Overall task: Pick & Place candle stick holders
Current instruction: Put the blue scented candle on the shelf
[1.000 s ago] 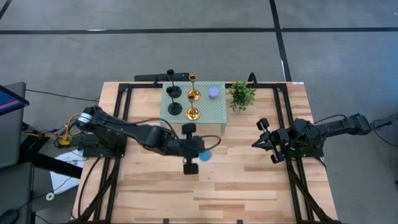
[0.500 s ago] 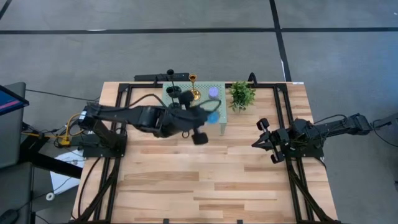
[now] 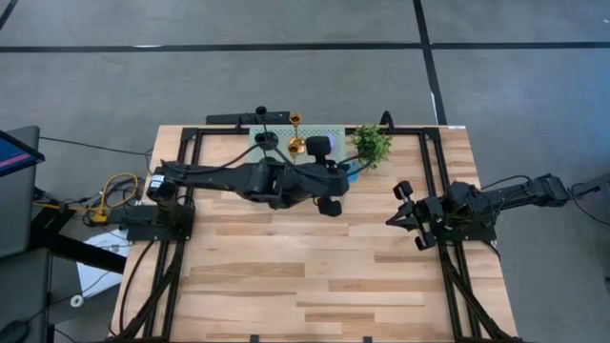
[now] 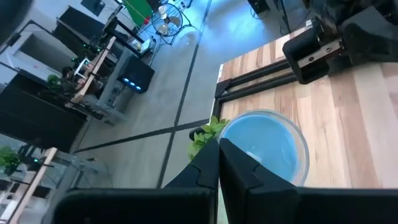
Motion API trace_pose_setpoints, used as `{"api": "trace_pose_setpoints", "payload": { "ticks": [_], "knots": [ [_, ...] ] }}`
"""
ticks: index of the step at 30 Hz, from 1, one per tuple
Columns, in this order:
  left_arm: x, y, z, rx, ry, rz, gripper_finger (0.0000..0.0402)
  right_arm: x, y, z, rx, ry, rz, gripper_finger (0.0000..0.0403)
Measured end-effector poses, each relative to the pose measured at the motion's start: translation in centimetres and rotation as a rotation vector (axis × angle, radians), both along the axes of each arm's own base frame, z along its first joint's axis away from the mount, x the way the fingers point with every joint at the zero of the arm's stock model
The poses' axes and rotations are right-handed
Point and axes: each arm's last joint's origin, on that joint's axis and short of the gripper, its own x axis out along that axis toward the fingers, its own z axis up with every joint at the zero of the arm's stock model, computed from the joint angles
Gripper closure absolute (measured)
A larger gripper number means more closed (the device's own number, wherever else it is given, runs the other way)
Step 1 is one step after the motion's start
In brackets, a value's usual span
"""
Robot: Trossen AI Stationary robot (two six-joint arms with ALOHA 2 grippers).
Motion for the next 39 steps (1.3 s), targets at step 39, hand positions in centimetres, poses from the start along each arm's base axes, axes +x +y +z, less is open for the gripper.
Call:
{"api": "trace_pose_setpoints", "payload": {
  "ticks": [39],
  "knots": [
    [1.9,-2.0,-6.3,-0.365,-0.240,0.416,0.0399,0.1,-0.6,0.2,-0.008,0.000,-0.052,0.0403]
  ]
}}
